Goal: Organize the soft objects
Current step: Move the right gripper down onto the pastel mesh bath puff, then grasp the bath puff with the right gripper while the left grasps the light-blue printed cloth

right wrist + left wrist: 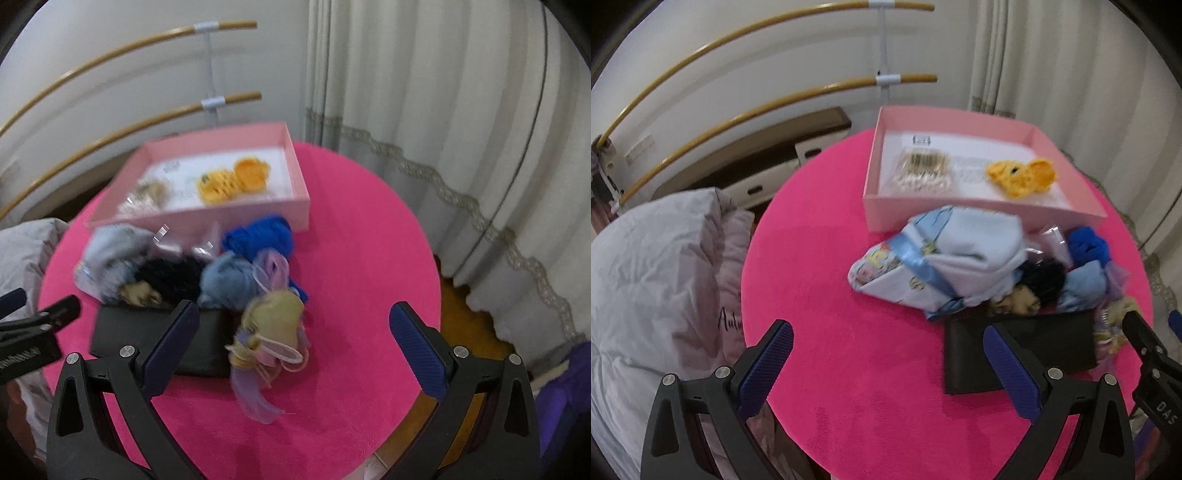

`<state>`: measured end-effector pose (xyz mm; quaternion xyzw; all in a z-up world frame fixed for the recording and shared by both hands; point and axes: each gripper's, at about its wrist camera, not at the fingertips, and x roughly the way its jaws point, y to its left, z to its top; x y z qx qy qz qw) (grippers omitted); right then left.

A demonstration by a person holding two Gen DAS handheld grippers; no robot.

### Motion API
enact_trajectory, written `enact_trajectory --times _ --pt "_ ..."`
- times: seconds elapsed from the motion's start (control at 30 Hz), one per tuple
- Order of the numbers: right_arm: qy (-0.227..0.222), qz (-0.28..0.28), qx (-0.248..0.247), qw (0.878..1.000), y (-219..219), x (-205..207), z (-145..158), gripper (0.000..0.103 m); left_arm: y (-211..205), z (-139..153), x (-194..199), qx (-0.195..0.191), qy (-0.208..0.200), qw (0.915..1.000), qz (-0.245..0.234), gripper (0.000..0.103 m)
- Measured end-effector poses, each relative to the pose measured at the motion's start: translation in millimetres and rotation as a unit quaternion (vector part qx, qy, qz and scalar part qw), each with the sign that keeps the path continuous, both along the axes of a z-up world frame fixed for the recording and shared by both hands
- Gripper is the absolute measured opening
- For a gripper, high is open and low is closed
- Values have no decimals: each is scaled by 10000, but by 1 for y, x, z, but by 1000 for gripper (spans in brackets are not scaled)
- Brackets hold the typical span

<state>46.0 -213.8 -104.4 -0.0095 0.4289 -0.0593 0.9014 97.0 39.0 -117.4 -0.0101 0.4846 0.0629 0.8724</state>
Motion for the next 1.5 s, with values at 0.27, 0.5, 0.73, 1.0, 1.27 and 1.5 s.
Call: enact_trajectory --times 0.27,0.5,0.73,1.0,1.27,1.5 --pt "452 -175 13 9988 -8 11 -36 101 14 -28 20 -37 191 9998 67 102" --pt "529 -300 29 9981 -15 17 -47 74 25 -36 22 -194 212 9996 48 102" --pt "345 -213 82 9991 -11 13 -43 34 25 -37 21 -328 254 9991 -21 102" --pt "165 -102 56 9998 -7 4 -32 27 26 -23 17 -614 64 9981 -69 102" --pt "-305 -152 19 9994 -15 -4 0 27 21 -10 27 -894 -16 9959 -144 102" --pt "-550 -87 63 9984 -14 6 16 27 16 -15 53 -1049 140 9942 -185 102"
